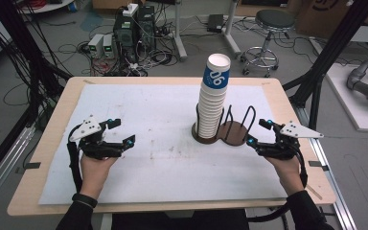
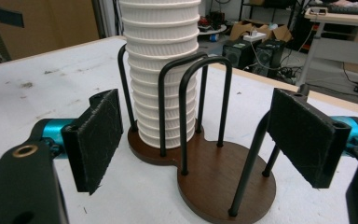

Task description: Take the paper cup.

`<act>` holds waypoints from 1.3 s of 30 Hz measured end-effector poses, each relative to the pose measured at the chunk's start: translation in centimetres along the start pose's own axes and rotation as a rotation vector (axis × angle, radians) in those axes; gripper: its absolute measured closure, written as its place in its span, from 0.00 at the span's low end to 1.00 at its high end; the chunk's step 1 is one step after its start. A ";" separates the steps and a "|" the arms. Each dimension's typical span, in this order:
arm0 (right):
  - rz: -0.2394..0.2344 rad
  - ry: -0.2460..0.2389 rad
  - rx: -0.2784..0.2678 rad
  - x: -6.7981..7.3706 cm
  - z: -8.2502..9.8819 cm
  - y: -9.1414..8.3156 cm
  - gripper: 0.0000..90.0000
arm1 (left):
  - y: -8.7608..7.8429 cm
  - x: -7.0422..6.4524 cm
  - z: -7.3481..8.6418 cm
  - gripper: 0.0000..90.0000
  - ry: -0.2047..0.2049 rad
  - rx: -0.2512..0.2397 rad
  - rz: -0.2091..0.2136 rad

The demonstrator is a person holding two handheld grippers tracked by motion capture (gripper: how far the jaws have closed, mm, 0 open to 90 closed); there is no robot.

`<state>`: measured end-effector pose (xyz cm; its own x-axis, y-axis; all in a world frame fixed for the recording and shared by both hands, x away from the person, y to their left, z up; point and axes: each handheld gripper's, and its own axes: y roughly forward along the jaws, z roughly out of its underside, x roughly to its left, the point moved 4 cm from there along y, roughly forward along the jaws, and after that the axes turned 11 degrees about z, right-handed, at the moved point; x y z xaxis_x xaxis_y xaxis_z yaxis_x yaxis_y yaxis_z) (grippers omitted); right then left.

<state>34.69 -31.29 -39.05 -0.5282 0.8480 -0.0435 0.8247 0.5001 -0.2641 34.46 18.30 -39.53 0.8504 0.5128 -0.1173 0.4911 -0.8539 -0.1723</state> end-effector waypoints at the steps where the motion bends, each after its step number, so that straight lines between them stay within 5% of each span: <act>1: 0.002 0.007 0.001 -0.1 0.0 0.0 0.21 | 0.0 0.0 0.0 0.14 0.000 0.000 0.000; 14: -0.023 0.042 -0.020 -0.1 -0.3 -0.9 0.21 | -0.3 0.4 -0.1 0.12 -0.010 -0.026 -0.004; 22: -0.060 0.001 -0.023 0.9 -1.3 -0.5 0.21 | 0.0 0.1 -0.3 0.12 -0.009 -0.042 0.021; 31: -0.093 -0.024 -0.019 2.0 -2.9 0.8 0.21 | -0.2 -0.1 -0.1 0.09 -0.014 -0.040 0.035; 39: -0.099 -0.030 -0.023 2.3 -5.9 3.7 0.21 | -0.1 -0.1 0.0 0.08 -0.022 -0.042 0.051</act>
<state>37.72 -26.41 -34.40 -0.6131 0.7886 -0.0473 0.7723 0.5856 -0.2462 34.38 18.31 -39.49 0.8702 0.4703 -0.1466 0.4555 -0.8815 -0.1242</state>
